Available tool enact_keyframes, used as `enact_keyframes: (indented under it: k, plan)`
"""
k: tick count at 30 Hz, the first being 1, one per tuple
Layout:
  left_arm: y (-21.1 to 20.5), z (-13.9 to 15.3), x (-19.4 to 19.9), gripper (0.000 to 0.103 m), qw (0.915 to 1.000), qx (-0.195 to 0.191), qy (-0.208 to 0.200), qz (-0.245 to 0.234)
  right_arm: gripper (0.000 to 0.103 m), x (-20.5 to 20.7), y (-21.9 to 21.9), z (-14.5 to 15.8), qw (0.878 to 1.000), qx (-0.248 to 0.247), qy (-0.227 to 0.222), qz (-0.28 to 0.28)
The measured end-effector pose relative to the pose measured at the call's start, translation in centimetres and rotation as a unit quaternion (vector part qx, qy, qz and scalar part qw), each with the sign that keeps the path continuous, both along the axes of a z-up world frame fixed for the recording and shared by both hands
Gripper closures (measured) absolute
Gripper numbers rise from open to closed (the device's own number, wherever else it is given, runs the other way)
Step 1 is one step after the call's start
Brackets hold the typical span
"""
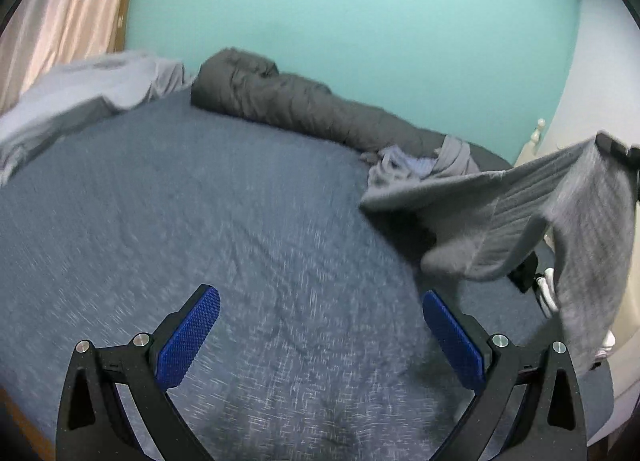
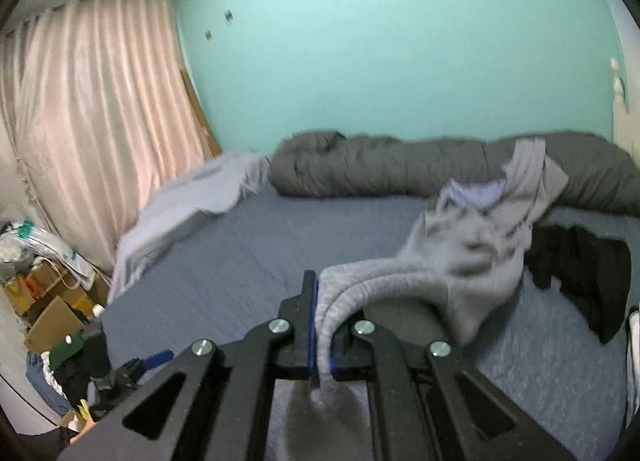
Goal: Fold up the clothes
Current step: 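Pull the grey sweatshirt with the right tool across the bed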
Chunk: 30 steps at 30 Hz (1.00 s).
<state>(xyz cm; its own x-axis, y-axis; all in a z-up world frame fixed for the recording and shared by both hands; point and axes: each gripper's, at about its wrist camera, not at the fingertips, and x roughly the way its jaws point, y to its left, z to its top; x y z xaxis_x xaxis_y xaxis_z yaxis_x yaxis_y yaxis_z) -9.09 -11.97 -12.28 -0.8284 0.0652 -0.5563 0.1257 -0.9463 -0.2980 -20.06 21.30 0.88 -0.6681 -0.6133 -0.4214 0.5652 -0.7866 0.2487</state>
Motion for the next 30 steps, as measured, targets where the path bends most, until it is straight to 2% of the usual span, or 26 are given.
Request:
enact_keyframes:
  k: [5,8,11,15,22,28,30]
  plan:
    - [-0.1,3.3,2.4,0.0,0.9997,-0.009,0.02,-0.004,0.1,2.7,-0.3,5.7,0.999,-0.01,0.036,0.001]
    - [-0.1,4.4,3.4,0.0,0.9995,-0.015,0.026,-0.006,0.1,3.6,0.0,7.9,0.999,-0.011,0.05,-0.002]
    - [0.2,4.7,3.5,0.0,0.9996,-0.014,0.024,-0.009,0.1,4.3,1.2,8.9,0.998,-0.015,0.058,-0.01]
    - [1.0,4.5,3.5,0.0,0.9995,-0.017,0.021,-0.017,0.1,3.9,4.3,6.8,0.998,0.005,0.048,-0.034]
    - [2.5,2.7,2.6,0.0,0.9992,-0.026,0.0,-0.029,0.099,1.2,11.1,-2.0,0.99,0.066,-0.014,-0.124]
    - [3.6,0.5,1.2,0.0,0.9985,-0.035,-0.021,-0.036,0.096,-1.7,17.8,-10.1,0.966,0.089,-0.102,-0.22]
    - [4.0,-0.4,0.6,0.0,0.9982,-0.037,-0.029,-0.037,0.094,-2.2,19.4,-12.4,0.953,0.118,-0.121,-0.251]
